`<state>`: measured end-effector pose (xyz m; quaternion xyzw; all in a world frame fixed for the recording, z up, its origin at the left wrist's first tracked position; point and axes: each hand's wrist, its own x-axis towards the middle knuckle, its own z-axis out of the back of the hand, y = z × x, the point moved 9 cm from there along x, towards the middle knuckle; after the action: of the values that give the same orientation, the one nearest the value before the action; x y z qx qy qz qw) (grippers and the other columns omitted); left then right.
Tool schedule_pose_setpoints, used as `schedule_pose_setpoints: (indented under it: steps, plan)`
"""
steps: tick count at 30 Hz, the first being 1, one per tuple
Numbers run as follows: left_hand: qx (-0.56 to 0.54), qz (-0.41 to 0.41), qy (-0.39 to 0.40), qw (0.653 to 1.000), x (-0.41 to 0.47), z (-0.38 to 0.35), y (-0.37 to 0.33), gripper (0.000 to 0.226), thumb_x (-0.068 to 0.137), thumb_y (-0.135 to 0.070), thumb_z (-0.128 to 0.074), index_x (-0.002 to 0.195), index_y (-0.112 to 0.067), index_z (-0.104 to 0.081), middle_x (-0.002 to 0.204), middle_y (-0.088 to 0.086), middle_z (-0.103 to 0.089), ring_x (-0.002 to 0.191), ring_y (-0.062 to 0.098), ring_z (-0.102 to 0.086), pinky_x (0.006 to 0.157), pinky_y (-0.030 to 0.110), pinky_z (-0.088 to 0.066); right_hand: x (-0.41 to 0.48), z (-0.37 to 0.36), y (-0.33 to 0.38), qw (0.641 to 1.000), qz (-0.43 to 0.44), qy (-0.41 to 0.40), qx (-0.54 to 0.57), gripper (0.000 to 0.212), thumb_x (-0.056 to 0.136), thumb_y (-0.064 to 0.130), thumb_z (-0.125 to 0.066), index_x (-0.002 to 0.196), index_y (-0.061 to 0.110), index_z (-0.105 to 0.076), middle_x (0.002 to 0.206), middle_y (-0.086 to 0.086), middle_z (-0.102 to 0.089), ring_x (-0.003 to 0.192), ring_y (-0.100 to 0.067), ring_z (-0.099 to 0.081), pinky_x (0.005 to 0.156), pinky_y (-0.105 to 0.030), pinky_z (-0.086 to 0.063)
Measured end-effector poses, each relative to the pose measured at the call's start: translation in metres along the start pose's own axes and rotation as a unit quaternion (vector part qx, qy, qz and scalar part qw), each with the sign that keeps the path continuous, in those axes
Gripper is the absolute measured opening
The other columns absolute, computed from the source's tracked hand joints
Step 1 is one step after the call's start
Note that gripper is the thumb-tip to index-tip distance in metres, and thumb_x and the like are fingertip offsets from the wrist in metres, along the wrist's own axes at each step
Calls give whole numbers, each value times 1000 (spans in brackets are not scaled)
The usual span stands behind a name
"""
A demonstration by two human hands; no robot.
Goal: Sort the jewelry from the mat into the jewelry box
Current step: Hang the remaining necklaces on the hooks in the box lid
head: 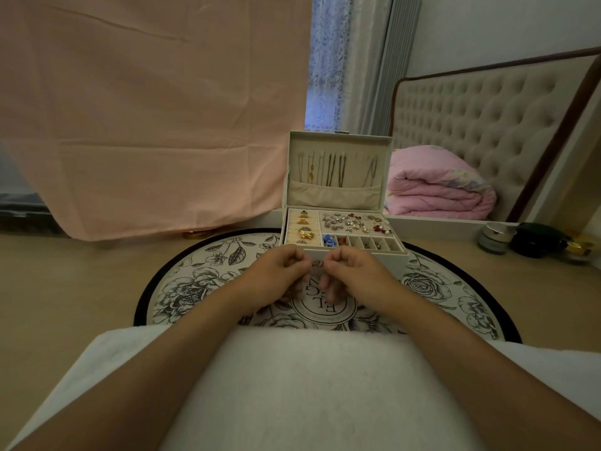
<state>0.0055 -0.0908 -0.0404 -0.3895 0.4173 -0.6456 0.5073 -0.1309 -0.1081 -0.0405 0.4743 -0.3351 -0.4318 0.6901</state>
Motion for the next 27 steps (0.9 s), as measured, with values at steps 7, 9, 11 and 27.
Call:
schedule_pose_setpoints:
  steps: [7, 9, 11, 27]
  plan:
    - [146, -25, -10, 989, 4, 5, 6, 4, 93, -19, -64, 94, -21, -68, 77, -2, -60, 67, 7, -53, 68, 25, -47, 11, 2, -10, 992, 12, -8, -125, 4, 93, 20, -69, 90, 21, -71, 87, -3, -73, 77, -8, -63, 78, -29, -54]
    - [158, -41, -12, 986, 4, 4, 4, 5, 93, -21, -66, 92, -24, -69, 79, -3, -61, 69, 5, -54, 71, 24, -48, 13, 2, -10, 991, 17, -9, -131, 5, 93, 22, -68, 90, 21, -72, 91, -8, -74, 78, -11, -64, 80, -34, -55]
    - [160, -43, -15, 986, 4, 6, 5, 8, 94, -23, -64, 93, -26, -71, 84, -4, -66, 74, 5, -58, 76, 23, -48, 15, 1, -10, 990, 24, -10, -142, 6, 93, 24, -67, 90, 22, -72, 88, -8, -74, 75, -11, -63, 79, -36, -56]
    - [115, -46, -27, 992, 3, 12, 5, 4, 92, -20, -68, 92, -19, -73, 80, -2, -69, 70, 6, -62, 69, 22, -52, 8, 7, 5, 978, 95, -29, -183, 13, 83, 22, -80, 88, 33, -76, 86, 11, -72, 83, 1, -65, 82, -29, -56]
